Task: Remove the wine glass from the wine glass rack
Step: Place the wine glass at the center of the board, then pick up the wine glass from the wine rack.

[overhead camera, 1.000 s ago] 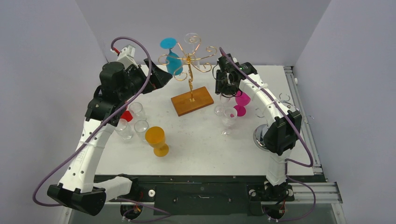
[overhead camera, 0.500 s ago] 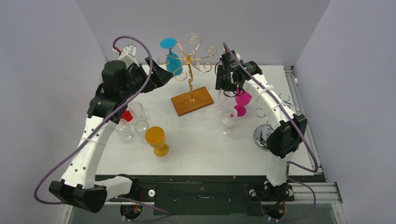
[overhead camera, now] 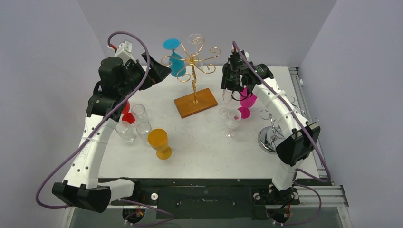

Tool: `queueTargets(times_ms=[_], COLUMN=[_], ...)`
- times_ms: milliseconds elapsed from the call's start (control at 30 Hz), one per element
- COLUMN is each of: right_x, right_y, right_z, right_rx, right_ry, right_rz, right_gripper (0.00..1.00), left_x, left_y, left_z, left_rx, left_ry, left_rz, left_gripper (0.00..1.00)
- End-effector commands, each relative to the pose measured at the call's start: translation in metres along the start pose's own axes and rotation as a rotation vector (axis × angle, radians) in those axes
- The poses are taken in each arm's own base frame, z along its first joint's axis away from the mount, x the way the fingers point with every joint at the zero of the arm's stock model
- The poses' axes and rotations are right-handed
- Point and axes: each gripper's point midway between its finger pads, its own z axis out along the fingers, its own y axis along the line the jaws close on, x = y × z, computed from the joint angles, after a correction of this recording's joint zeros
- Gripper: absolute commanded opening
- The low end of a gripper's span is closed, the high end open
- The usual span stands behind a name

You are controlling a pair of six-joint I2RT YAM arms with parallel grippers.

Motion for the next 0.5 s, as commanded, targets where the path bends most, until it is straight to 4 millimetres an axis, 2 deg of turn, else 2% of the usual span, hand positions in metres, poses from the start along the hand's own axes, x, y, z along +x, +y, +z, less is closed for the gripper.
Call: queueTargets(times_ms=[0, 67, 300, 367, 467], right_x=[-0.02, -0.02, -0.018, -0.019, -0.022], right_y=[-0.001, -0.003, -0.011, -0.013, -0.016], right_z=[-0.03, -0.036, -0.058, -0.067, -0.084], right_rx=[-0.035, -0.038, -0.053, -0.061, -0.071], right_ry=[-0.098, -0.11, -0.148, -0.167, -0.208], right_rz=[0.033, 0.036, 0.048, 0.054, 0.066], right_gripper=[0.4, 0.4, 0.44, 0.47, 0.51], left_x=[-0.036, -0.043, -0.074, -0.082, -0.086], left_y=[-0.019, -0.017, 0.012, 0.019, 0.027], left_z=[-0.004, -0.001, 0.021, 0.033, 0.055], left_rx=[0.063, 0.053, -0.021, -0.026, -0.003], left_ry=[-0.097, -0.113, -0.185, -0.194, -0.189], left_rz=[-0.002, -0.009, -0.051, -0.057, -0.089], left_gripper=[0.96, 0.96, 0.99, 0.95, 0.8])
